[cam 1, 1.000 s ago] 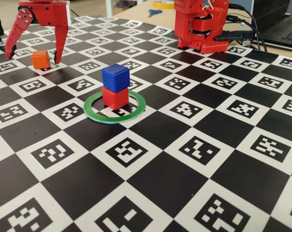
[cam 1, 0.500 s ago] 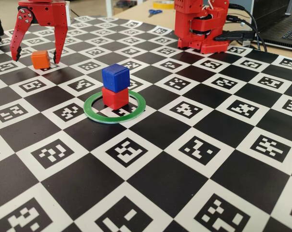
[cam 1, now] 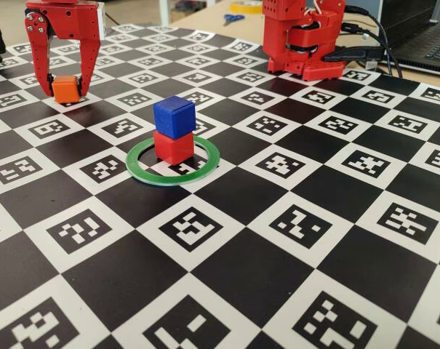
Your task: Grab the red cube then put it in the green circle then put the blue cube on top and finally the orange cube on top
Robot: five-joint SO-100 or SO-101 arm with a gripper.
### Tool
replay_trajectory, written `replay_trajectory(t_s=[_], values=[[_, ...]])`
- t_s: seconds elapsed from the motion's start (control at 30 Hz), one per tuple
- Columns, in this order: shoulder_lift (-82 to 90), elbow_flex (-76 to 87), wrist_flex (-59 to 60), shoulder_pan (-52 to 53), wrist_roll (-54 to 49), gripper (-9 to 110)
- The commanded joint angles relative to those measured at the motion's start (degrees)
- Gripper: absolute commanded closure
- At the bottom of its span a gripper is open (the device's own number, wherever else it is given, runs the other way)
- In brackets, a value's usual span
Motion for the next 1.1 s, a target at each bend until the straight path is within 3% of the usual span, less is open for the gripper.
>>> replay_trajectory(t_s=[0.0, 0.33, 0.63, 1.07], values=[[3.52, -4.75, 0.88, -0.18, 0.18, 90], [20.3, 5.36, 6.15, -3.08, -2.02, 91], [42.01, 25.05, 6.33, -12.39, -2.02, 92], [45.35, 18.54, 11.51, -28.83, -0.44, 93]])
